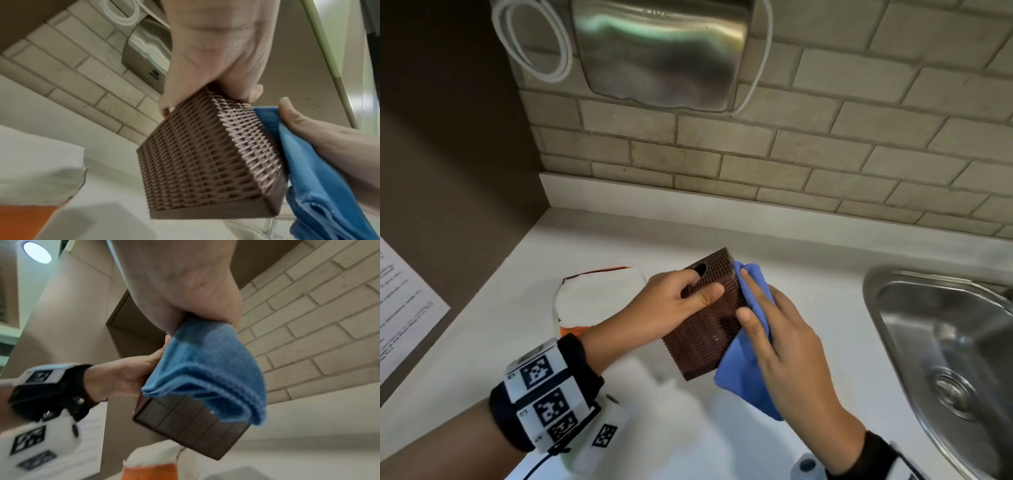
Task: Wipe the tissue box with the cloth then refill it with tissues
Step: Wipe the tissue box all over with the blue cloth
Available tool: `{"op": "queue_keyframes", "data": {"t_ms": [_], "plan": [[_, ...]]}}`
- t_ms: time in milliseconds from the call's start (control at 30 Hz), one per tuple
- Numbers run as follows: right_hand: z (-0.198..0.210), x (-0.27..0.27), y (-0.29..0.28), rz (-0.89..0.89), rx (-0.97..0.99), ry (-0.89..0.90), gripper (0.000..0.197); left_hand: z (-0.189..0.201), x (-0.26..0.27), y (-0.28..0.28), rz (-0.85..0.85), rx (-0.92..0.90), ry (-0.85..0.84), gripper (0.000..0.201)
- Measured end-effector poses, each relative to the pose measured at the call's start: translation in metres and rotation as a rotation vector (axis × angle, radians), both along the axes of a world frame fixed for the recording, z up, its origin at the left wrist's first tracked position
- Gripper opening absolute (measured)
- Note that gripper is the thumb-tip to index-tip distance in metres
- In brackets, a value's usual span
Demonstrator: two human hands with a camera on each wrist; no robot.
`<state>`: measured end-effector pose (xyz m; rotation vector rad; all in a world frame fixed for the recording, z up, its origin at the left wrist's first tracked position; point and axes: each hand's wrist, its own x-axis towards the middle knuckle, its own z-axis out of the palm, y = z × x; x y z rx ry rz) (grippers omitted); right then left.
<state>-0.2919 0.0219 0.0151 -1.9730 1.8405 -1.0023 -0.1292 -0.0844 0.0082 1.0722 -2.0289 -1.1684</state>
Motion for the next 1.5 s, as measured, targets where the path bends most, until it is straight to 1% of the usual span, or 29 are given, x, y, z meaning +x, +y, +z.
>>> {"op": "queue_keyframes", "data": {"t_ms": [67,100,200,233,267,367,400,467,533,600,667,700,767,800,833,900,933,967,1000,1067,1100,1167,1233,1300,1333,1367,1433,1467,1500], "plan": [[-0.004,-0.001,0.004,0.052,-0.027,0.001,0.052,0.001,-0.001,0.002,-0.005,-0.039,0.052,0.056],[-0.006,-0.004,0.003,0.087,-0.04,-0.05,0.049,0.001,-0.001,0.004,-0.024,-0.074,0.066,0.059],[-0.003,-0.013,-0.006,0.138,0.012,-0.338,0.04,0.0,0.0,0.005,-0.068,-0.179,0.07,0.069],[-0.002,-0.014,-0.008,0.131,0.032,-0.385,0.04,0.001,0.001,0.004,-0.068,-0.18,0.081,0.069],[0.0,-0.012,-0.008,0.128,0.033,-0.376,0.04,0.0,0.001,0.002,-0.065,-0.167,0.095,0.068],[0.004,0.001,0.001,0.175,-0.025,-0.185,0.049,0.002,0.003,-0.003,-0.051,-0.135,0.127,0.06],[0.005,0.004,0.002,0.193,-0.036,-0.164,0.05,0.001,0.005,-0.005,-0.041,-0.133,0.131,0.058],[0.007,-0.001,-0.004,0.222,-0.038,-0.232,0.045,0.0,0.007,-0.006,-0.032,-0.139,0.132,0.062],[0.01,-0.011,-0.018,0.182,0.034,-0.366,0.038,-0.003,0.009,-0.007,-0.038,-0.136,0.121,0.069],[0.012,-0.017,-0.026,0.129,0.112,-0.427,0.037,-0.003,0.009,-0.008,-0.063,-0.114,0.12,0.062],[0.013,-0.01,-0.02,0.14,0.098,-0.417,0.038,0.0,0.007,-0.008,-0.063,-0.059,0.139,0.05],[0.015,-0.002,-0.013,0.161,0.06,-0.376,0.039,0.0,0.007,-0.009,-0.056,-0.022,0.159,0.048],[0.016,0.009,-0.001,0.224,-0.031,-0.228,0.044,-0.001,0.008,-0.01,-0.056,0.033,0.203,0.053],[0.015,0.009,0.001,0.247,-0.059,-0.208,0.045,-0.002,0.008,-0.009,-0.059,0.04,0.206,0.053],[0.016,0.007,-0.001,0.257,-0.056,-0.245,0.043,-0.002,0.007,-0.008,-0.059,0.02,0.19,0.05],[0.017,-0.003,-0.01,0.205,0.047,-0.406,0.037,-0.001,0.006,-0.005,-0.039,-0.027,0.125,0.045],[0.015,-0.007,-0.014,0.162,0.106,-0.466,0.035,-0.002,0.004,-0.004,-0.008,-0.033,0.098,0.047],[0.011,-0.008,-0.016,0.115,0.125,-0.476,0.034,-0.001,0.002,-0.004,0.025,-0.037,0.078,0.053],[0.007,-0.007,-0.016,0.063,0.093,-0.396,0.035,-0.001,0.001,-0.004,0.054,-0.038,0.065,0.061],[-0.002,-0.001,-0.012,-0.03,-0.048,-0.058,0.045,0.002,-0.003,-0.006,0.096,-0.016,0.04,0.073],[-0.007,0.003,-0.009,-0.046,-0.115,0.12,0.05,0.003,-0.004,-0.006,0.103,-0.005,0.025,0.072],[-0.017,0.01,-0.003,-0.048,-0.194,0.42,0.052,0.004,-0.006,-0.008,0.111,0.002,-0.035,0.064],[-0.029,0.018,0.007,0.029,-0.268,0.628,0.052,0.004,-0.006,-0.01,0.12,0.033,-0.073,0.063],[-0.039,0.016,0.016,0.131,-0.345,0.681,0.059,0.004,-0.005,-0.012,0.125,0.074,-0.055,0.064],[-0.04,0.01,0.016,0.112,-0.351,0.669,0.064,0.004,-0.004,-0.012,0.124,0.086,-0.056,0.064],[-0.038,0.003,0.014,0.051,-0.318,0.614,0.068,0.005,-0.003,-0.013,0.123,0.103,-0.059,0.063],[-0.03,-0.005,0.012,-0.11,-0.299,0.401,0.065,0.005,-0.003,-0.015,0.13,0.162,-0.033,0.062],[-0.03,-0.002,0.011,-0.143,-0.312,0.348,0.062,0.005,-0.005,-0.016,0.132,0.18,-0.03,0.061],[-0.034,0.005,0.013,-0.101,-0.324,0.359,0.063,0.005,-0.006,-0.016,0.13,0.177,-0.035,0.062]]}}
